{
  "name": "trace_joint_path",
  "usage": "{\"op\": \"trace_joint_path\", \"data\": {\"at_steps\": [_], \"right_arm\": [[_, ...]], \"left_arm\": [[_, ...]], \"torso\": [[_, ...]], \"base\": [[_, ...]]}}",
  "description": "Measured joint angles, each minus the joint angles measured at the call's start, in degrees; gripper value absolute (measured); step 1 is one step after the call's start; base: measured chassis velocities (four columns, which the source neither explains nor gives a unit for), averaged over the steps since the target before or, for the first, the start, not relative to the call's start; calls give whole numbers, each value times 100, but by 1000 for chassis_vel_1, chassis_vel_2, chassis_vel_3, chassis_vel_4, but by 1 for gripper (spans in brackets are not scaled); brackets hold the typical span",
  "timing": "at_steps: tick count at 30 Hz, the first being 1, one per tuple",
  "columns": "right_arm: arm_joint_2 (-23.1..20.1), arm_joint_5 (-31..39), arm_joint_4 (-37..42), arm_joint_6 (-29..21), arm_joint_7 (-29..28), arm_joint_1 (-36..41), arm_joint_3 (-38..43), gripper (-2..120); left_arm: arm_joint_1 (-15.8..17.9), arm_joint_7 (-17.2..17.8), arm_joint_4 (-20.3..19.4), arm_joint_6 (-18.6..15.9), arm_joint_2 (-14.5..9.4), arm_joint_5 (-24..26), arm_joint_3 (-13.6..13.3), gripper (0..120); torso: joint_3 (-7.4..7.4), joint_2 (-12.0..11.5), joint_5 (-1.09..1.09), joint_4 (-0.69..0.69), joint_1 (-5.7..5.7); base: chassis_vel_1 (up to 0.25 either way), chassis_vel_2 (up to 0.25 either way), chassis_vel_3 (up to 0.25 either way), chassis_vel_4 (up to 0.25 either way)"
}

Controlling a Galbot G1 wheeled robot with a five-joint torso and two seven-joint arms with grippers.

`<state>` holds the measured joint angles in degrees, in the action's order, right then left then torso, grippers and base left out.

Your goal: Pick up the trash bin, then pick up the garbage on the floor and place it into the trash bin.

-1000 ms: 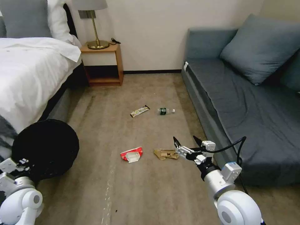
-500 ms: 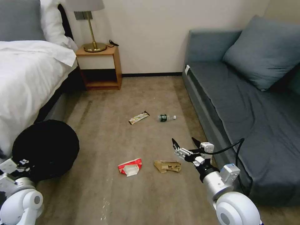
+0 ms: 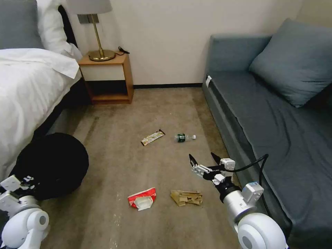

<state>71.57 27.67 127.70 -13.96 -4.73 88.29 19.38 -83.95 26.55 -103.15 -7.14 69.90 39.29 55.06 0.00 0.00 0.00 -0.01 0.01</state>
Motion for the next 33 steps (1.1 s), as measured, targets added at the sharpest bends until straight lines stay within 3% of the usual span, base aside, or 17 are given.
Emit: {"op": "trace_joint_path", "data": {"at_steps": [11,16,20,26,30,33], "right_arm": [[-387,105,-371,-407,557,-546,-15,100],[-819,327,-874,-575,1035,-1292,-321,100],[-1291,568,-1953,-667,1398,-2862,-1468,100],[-1172,590,-2966,-681,1657,-3878,-2524,100],[-845,379,-3971,-646,1918,-4795,-3458,100],[-730,277,-4268,-625,2010,-5022,-3719,100]], "left_arm": [[-83,-125,155,127,-104,-69,30,3],[-230,-196,212,218,-236,-93,89,3],[-326,-243,137,241,-188,-103,152,3],[-362,-287,124,254,-14,-273,141,3],[-399,-333,99,293,63,-379,140,3],[-419,-347,78,301,69,-392,157,3]], "torso": [[0,0,0,0,-1],[-1,0,0,1,-1],[0,0,1,1,0],[0,0,0,0,-1],[0,0,-1,2,0],[0,0,-1,2,0]], "base": [[0,0,0,0],[0,0,0,0],[0,0,0,0],[0,0,0,0],[0,0,0,0],[0,0,0,0]]}}
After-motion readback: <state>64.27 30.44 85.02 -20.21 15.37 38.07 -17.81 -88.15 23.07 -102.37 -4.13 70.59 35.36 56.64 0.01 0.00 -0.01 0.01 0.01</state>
